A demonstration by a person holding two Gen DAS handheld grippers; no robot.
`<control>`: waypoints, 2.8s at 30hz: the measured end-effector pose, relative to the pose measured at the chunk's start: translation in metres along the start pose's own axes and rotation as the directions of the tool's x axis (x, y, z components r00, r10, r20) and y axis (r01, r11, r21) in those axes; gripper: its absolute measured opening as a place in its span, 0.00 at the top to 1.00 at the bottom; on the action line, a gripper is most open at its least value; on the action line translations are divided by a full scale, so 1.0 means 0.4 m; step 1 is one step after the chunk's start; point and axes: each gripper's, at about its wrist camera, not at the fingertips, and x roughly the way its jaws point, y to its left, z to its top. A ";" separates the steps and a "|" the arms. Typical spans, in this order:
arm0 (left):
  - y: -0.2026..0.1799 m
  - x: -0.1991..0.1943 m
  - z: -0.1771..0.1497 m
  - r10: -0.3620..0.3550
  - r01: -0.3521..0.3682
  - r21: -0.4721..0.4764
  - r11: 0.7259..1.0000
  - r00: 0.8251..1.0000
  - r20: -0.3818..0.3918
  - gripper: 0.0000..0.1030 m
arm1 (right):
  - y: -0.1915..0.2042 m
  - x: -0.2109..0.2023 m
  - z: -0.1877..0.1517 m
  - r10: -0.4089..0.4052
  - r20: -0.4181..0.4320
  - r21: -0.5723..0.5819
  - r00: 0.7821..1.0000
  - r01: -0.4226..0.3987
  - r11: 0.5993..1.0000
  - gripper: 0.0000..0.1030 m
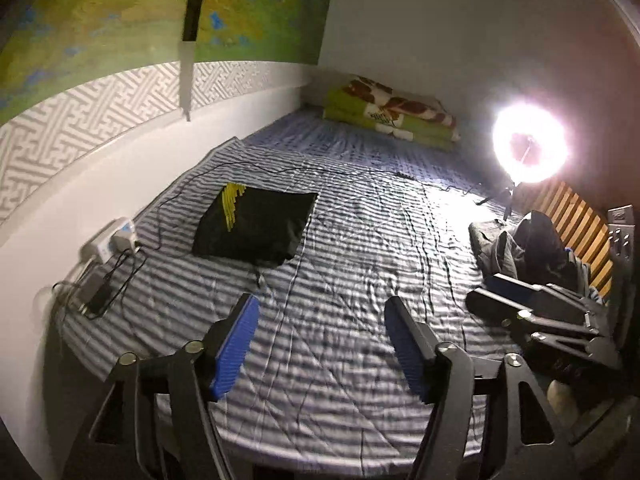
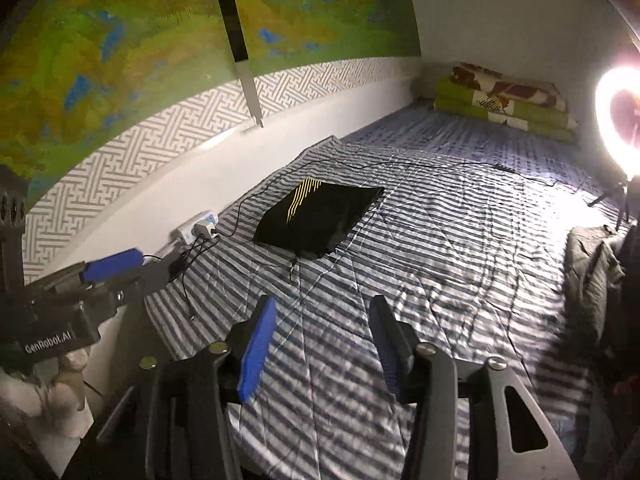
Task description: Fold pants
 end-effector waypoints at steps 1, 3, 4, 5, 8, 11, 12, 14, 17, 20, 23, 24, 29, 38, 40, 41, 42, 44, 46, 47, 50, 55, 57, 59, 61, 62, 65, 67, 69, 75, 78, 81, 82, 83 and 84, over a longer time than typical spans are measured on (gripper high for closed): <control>-0.006 -0.016 -0.014 0.003 -0.003 -0.002 1.000 1.000 0.001 0.29 | 0.002 -0.018 -0.012 -0.005 0.005 -0.001 1.000 0.005 1.000 0.53; -0.024 -0.051 -0.042 0.017 -0.017 0.000 1.000 1.000 0.010 0.23 | 0.011 -0.051 -0.037 -0.015 0.019 -0.012 1.000 0.015 1.000 0.48; -0.034 -0.066 -0.054 0.026 -0.026 0.003 1.000 0.999 0.020 0.22 | 0.017 -0.062 -0.048 -0.019 0.025 -0.021 1.000 0.019 1.000 0.42; -0.043 -0.087 -0.070 0.041 -0.041 -0.001 0.999 0.998 0.040 0.19 | 0.029 -0.082 -0.065 -0.025 0.036 -0.035 0.999 0.027 0.999 0.38; -0.060 -0.115 -0.109 0.053 -0.052 -0.020 0.998 0.997 0.064 0.09 | 0.055 -0.110 -0.104 -0.035 0.059 -0.066 0.998 0.039 0.997 0.29; -0.072 -0.129 -0.135 0.077 -0.076 -0.018 0.997 0.994 0.077 0.07 | 0.077 -0.129 -0.139 -0.048 0.069 -0.086 0.996 0.053 0.995 0.28; -0.078 -0.130 -0.142 0.076 -0.075 -0.015 0.997 0.994 0.074 0.07 | 0.081 -0.133 -0.143 -0.051 0.070 -0.088 0.996 0.057 0.994 0.28; -0.084 -0.132 -0.154 0.074 -0.073 -0.015 0.997 0.995 0.067 0.06 | 0.085 -0.139 -0.151 -0.062 0.076 -0.089 0.995 0.069 0.994 0.28; -0.081 -0.125 -0.158 0.080 -0.079 -0.017 0.997 0.995 0.062 0.02 | 0.086 -0.142 -0.156 -0.076 0.078 -0.096 0.994 0.084 0.992 0.28; -0.064 -0.116 -0.158 0.087 -0.086 -0.026 0.996 0.994 0.060 0.01 | 0.077 -0.130 -0.160 -0.090 0.068 -0.090 0.994 0.096 0.991 0.28; -0.050 -0.101 -0.166 0.126 -0.125 -0.028 0.992 0.990 0.056 0.01 | 0.064 -0.114 -0.164 -0.097 0.051 -0.074 0.994 0.101 0.992 0.27; -0.043 -0.095 -0.169 0.131 -0.129 -0.032 0.991 0.990 0.050 0.01 | 0.060 -0.110 -0.164 -0.101 0.048 -0.071 0.994 0.104 0.992 0.27; -0.001 -0.055 -0.182 0.147 -0.146 -0.060 0.987 0.989 0.015 0.01 | 0.045 -0.093 -0.167 -0.122 0.044 -0.059 0.992 0.124 0.990 0.28; 0.011 -0.012 -0.190 0.137 -0.137 -0.058 0.989 0.991 -0.008 0.01 | 0.036 -0.075 -0.164 -0.132 0.040 -0.052 0.990 0.134 0.990 0.28; 0.008 -0.005 -0.191 0.135 -0.136 -0.055 0.989 0.991 -0.012 0.01 | 0.037 -0.068 -0.165 -0.134 0.036 -0.052 0.990 0.135 0.989 0.28; 0.008 -0.001 -0.193 0.134 -0.134 -0.055 0.989 0.991 -0.014 0.01 | 0.038 -0.065 -0.165 -0.134 0.035 -0.051 0.990 0.135 0.990 0.28; 0.008 0.000 -0.193 0.131 -0.132 -0.057 0.990 0.991 -0.015 0.01 | 0.038 -0.063 -0.165 -0.133 0.033 -0.049 0.991 0.134 0.990 0.28; 0.008 0.002 -0.192 0.131 -0.132 -0.059 0.990 0.991 -0.012 0.01 | 0.038 -0.057 -0.166 -0.135 0.029 -0.046 0.990 0.136 0.990 0.28; 0.009 0.004 -0.191 0.127 -0.127 -0.058 0.990 0.992 -0.011 0.01 | 0.037 -0.054 -0.166 -0.135 0.027 -0.048 0.991 0.136 0.990 0.28; 0.010 0.005 -0.190 0.126 -0.127 -0.059 0.990 0.992 -0.011 0.01 | 0.037 -0.053 -0.166 -0.135 0.026 -0.049 0.991 0.136 0.989 0.28; 0.011 0.008 -0.188 0.126 -0.126 -0.058 0.990 0.992 -0.008 0.01 | 0.036 -0.050 -0.163 -0.135 0.027 -0.047 0.991 0.136 0.990 0.28; 0.010 0.010 -0.182 0.122 -0.122 -0.053 0.991 0.993 -0.007 0.01 | 0.034 -0.046 -0.159 -0.135 0.029 -0.043 0.990 0.136 0.990 0.27; 0.012 0.013 -0.179 0.119 -0.119 -0.052 0.991 0.993 -0.007 0.01 | 0.035 -0.044 -0.157 -0.136 0.030 -0.044 0.990 0.137 0.990 0.28; 0.014 0.015 -0.176 0.114 -0.114 -0.054 0.992 0.993 -0.008 0.01 | 0.035 -0.045 -0.158 -0.134 0.029 -0.043 0.991 0.135 0.990 0.28; 0.013 0.016 -0.174 0.114 -0.114 -0.052 0.992 0.993 -0.006 0.01 | 0.036 -0.045 -0.158 -0.136 0.029 -0.044 0.990 0.137 0.990 0.28; 0.013 0.016 -0.173 0.113 -0.114 -0.051 0.992 0.994 -0.005 0.01 | 0.036 -0.043 -0.155 -0.138 0.029 -0.046 0.990 0.139 0.989 0.28; 0.012 0.018 -0.172 0.110 -0.110 -0.046 0.993 0.994 -0.007 0.01 | 0.036 -0.040 -0.152 -0.135 0.028 -0.044 0.990 0.136 0.990 0.27; 0.011 0.018 -0.171 0.107 -0.107 -0.044 0.993 0.994 -0.007 0.01 | 0.036 -0.040 -0.152 -0.135 0.028 -0.044 0.990 0.136 0.990 0.27; 0.007 0.019 -0.169 0.106 -0.106 -0.041 0.994 0.994 -0.007 0.01 | 0.036 -0.039 -0.150 -0.134 0.028 -0.044 0.991 0.135 0.990 0.28; 0.001 0.026 -0.169 0.097 -0.097 -0.028 0.995 0.995 -0.013 0.01 | 0.037 -0.035 -0.149 -0.134 0.025 -0.040 0.991 0.135 0.990 0.27; 0.001 0.026 -0.169 0.093 -0.093 -0.027 0.995 0.996 -0.012 0.01 | 0.042 -0.039 -0.149 -0.137 0.028 -0.041 0.990 0.138 0.990 0.27; 0.003 0.027 -0.167 0.090 -0.091 -0.026 0.996 0.996 -0.013 0.01 | 0.042 -0.040 -0.149 -0.137 0.030 -0.038 0.990 0.138 0.990 0.27; 0.003 0.026 -0.167 0.090 -0.090 -0.025 0.996 0.996 -0.014 0.01 | 0.042 -0.040 -0.149 -0.136 0.029 -0.037 0.990 0.137 0.990 0.27; 0.003 0.026 -0.167 0.090 -0.090 -0.025 0.996 0.996 -0.013 0.01 | 0.042 -0.040 -0.149 -0.137 0.029 -0.037 0.990 0.138 0.990 0.27; 0.003 0.026 -0.167 0.090 -0.091 -0.027 0.996 0.996 -0.013 0.01 | 0.043 -0.040 -0.149 -0.137 0.027 -0.037 0.990 0.138 0.990 0.27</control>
